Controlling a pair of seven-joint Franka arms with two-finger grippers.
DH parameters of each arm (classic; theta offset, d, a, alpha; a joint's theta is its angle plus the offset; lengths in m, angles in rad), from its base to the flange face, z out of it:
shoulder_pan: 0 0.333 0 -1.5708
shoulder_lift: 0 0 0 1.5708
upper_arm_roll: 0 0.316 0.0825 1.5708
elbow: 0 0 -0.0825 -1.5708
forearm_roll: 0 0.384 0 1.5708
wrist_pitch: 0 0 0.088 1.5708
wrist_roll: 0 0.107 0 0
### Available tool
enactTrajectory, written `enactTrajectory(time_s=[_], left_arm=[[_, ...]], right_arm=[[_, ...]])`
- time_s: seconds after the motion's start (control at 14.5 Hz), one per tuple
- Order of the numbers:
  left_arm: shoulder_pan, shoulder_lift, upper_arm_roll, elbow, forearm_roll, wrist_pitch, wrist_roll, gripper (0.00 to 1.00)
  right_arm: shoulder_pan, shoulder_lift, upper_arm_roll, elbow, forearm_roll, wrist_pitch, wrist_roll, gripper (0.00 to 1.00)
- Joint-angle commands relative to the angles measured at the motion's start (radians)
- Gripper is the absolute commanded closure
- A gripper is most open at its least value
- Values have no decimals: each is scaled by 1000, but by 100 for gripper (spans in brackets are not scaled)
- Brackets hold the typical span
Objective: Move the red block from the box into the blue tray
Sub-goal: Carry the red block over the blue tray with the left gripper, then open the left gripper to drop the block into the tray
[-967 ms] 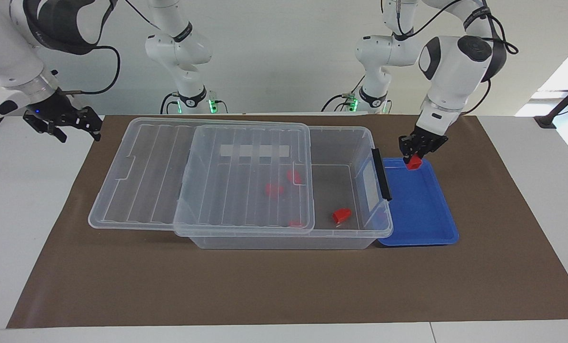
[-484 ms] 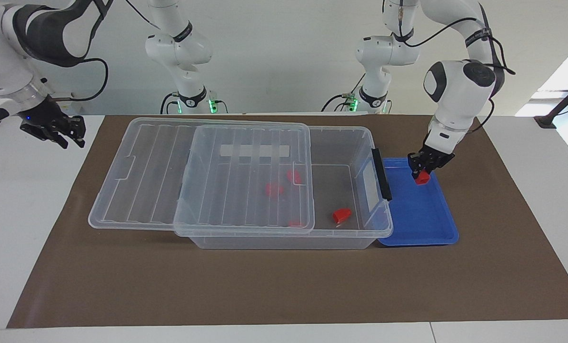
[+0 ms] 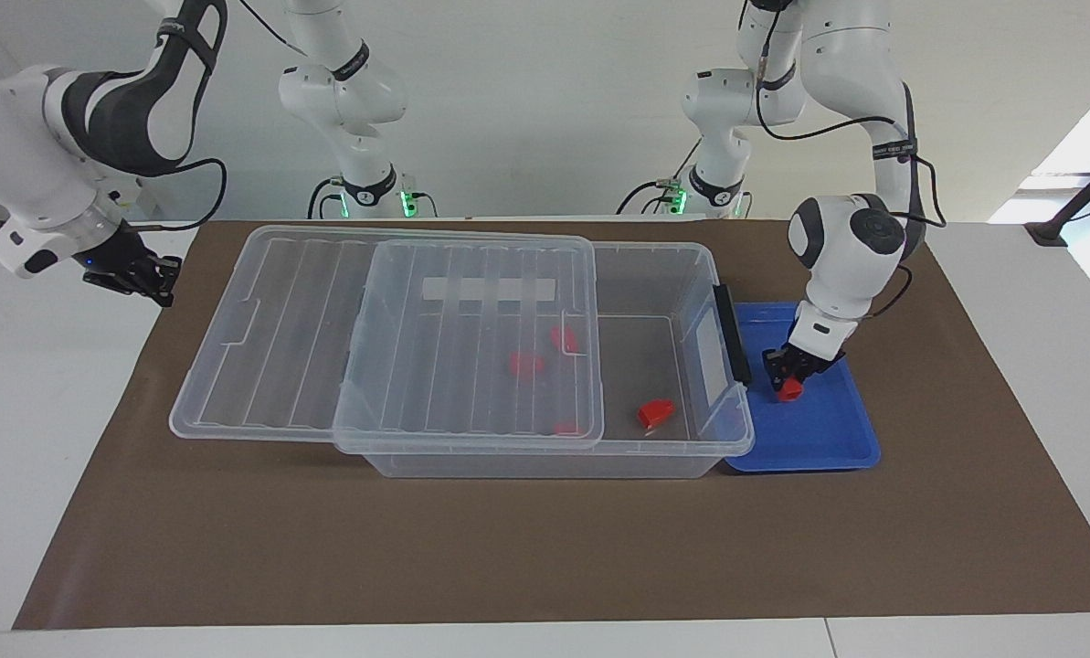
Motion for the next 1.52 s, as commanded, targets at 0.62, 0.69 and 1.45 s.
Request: enactTrajectory(time_s=[0.62,0.69,1.45], left_arm=[[-2,-80,-7,84,9,-180,-5,0],[-2,-90,-7,125,9,-241,-5,0],[18,-155,-4,481,9,-680,8,0]], right_arm=[[-1,-64,144,-124,-10,73,177,100],[-1,-65,159,-130,-10,74,197,100],[4,-61,303,-152,-9,120,401,100]])
